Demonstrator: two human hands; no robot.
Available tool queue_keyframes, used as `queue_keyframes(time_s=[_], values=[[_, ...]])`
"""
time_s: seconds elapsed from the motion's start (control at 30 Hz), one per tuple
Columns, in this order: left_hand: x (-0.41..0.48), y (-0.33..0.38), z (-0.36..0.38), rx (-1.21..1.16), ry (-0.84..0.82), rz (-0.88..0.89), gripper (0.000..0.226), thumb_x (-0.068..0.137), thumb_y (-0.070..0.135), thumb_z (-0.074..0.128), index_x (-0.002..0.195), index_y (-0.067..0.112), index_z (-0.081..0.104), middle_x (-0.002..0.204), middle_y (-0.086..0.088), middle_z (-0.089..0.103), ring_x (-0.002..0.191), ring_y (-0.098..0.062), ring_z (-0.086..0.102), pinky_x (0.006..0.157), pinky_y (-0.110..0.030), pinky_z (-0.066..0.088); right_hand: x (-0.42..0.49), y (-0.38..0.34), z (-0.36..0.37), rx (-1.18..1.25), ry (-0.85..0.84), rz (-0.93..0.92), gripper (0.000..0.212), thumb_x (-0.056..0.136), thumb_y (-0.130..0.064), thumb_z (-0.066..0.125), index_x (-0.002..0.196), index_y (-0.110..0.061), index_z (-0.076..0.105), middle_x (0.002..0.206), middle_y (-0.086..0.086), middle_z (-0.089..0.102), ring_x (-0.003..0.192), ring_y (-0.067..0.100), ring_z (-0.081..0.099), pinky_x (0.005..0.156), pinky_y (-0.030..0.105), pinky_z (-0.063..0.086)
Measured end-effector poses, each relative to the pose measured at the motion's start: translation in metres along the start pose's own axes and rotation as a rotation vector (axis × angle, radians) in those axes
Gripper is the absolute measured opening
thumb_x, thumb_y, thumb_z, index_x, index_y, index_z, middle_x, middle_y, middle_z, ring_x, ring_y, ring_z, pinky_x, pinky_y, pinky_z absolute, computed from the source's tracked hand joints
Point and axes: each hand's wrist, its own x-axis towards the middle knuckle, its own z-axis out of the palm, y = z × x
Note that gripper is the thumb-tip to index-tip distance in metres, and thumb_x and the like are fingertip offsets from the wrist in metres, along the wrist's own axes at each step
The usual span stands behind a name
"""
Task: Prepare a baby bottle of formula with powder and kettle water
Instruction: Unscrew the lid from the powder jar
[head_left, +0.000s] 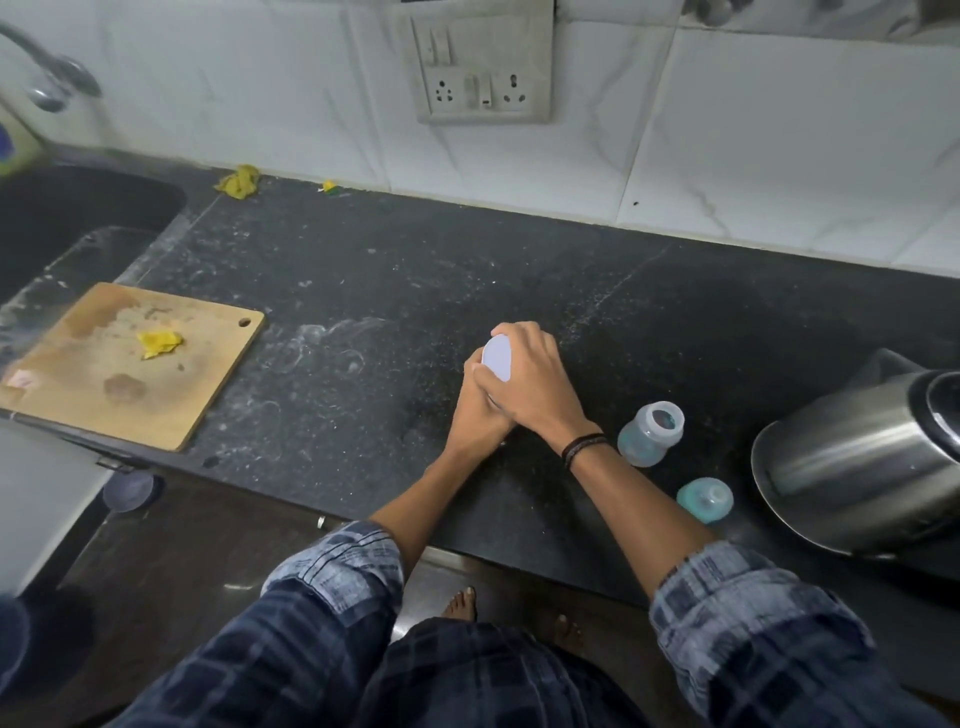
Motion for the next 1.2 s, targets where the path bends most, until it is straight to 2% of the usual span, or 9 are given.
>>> queue_keyframes(time_s=[0.1,0.2,0.37,0.5,0.63,0.83,0.93,1.07,1.2], values=[[-0.001,-0.005,-0.001,0.062,0.05,-0.04,0.078,0.068,0.052,0.085,0.122,0.07,0.031,0.136,0.017,0.057,0.118,0.006,0.058,0.092,-0.024,0.052,0.002,0.001,0.002,0.02,0.011,0.013,0.053,0.085,-0.037,0.072,0.132,-0.018,0.057,0.131,0.004,0.054,0.126,0.028,0.046,0.102,0.033,0.04],[0.0,-0.006,-0.003,0.106,0.068,-0.052,0.081,0.064,0.058,0.086,0.117,0.079,0.028,0.128,0.025,0.059,0.113,0.018,0.055,0.085,-0.017,0.048,0.005,0.0,0.004,0.031,0.034,0.024,0.05,0.083,-0.036,0.075,0.127,-0.02,0.06,0.126,0.001,0.057,0.121,0.026,0.048,0.094,0.027,0.037],[-0.001,-0.003,-0.006,0.156,0.065,-0.02,0.087,0.06,0.066,0.084,0.13,0.063,0.033,0.125,0.03,0.057,0.112,0.023,0.05,0.08,-0.008,0.041,0.005,0.001,0.001,0.049,0.043,-0.016,0.047,0.082,-0.032,0.078,0.124,-0.018,0.063,0.125,0.0,0.06,0.115,0.024,0.052,0.093,0.029,0.04],[-0.002,-0.002,-0.008,0.166,0.062,0.029,0.088,0.058,0.066,0.086,0.128,0.065,0.032,0.12,0.041,0.054,0.112,0.025,0.049,0.08,-0.002,0.042,0.004,0.005,-0.006,0.07,0.0,-0.071,0.047,0.08,-0.028,0.08,0.123,-0.018,0.064,0.123,-0.002,0.061,0.114,0.02,0.051,0.091,0.025,0.037],[-0.002,-0.005,-0.009,0.179,0.043,0.027,0.094,0.058,0.063,0.088,0.136,0.049,0.038,0.12,0.037,0.055,0.111,0.025,0.049,0.083,-0.01,0.041,0.005,0.008,-0.01,0.073,-0.035,-0.107,0.049,0.079,-0.025,0.081,0.124,-0.017,0.063,0.124,-0.001,0.06,0.114,0.02,0.051,0.093,0.029,0.04],[-0.001,-0.007,-0.01,0.223,0.01,0.024,0.086,0.056,0.057,0.089,0.123,0.061,0.036,0.115,0.033,0.057,0.108,0.013,0.056,0.091,-0.03,0.053,0.005,0.015,-0.017,0.068,-0.113,-0.135,0.05,0.08,-0.025,0.081,0.125,-0.019,0.061,0.127,-0.002,0.058,0.114,0.013,0.046,0.095,0.031,0.04],[-0.001,-0.008,-0.009,0.219,-0.006,0.029,0.084,0.054,0.055,0.086,0.123,0.054,0.039,0.113,0.031,0.058,0.104,0.008,0.058,0.089,-0.031,0.054,0.004,0.019,-0.018,0.079,-0.128,-0.146,0.049,0.08,-0.024,0.082,0.125,-0.019,0.062,0.126,-0.003,0.057,0.112,0.01,0.044,0.094,0.029,0.038],[-0.002,-0.007,-0.008,0.199,-0.043,0.044,0.084,0.056,0.055,0.088,0.121,0.064,0.036,0.121,0.031,0.055,0.11,0.019,0.054,0.083,-0.018,0.049,-0.001,0.016,-0.011,0.12,-0.044,-0.118,0.046,0.08,-0.025,0.081,0.122,-0.019,0.065,0.127,-0.002,0.051,0.107,0.012,0.048,0.091,0.031,0.044],[-0.011,-0.012,0.005,0.017,0.009,0.038,0.093,0.066,0.041,0.094,0.141,0.037,0.04,0.14,0.022,0.052,0.124,0.002,0.059,0.094,-0.02,0.054,-0.007,0.007,0.001,0.126,0.11,-0.003,0.041,0.081,-0.031,0.08,0.118,-0.02,0.066,0.126,-0.001,0.044,0.106,0.016,0.051,0.086,0.027,0.044]])
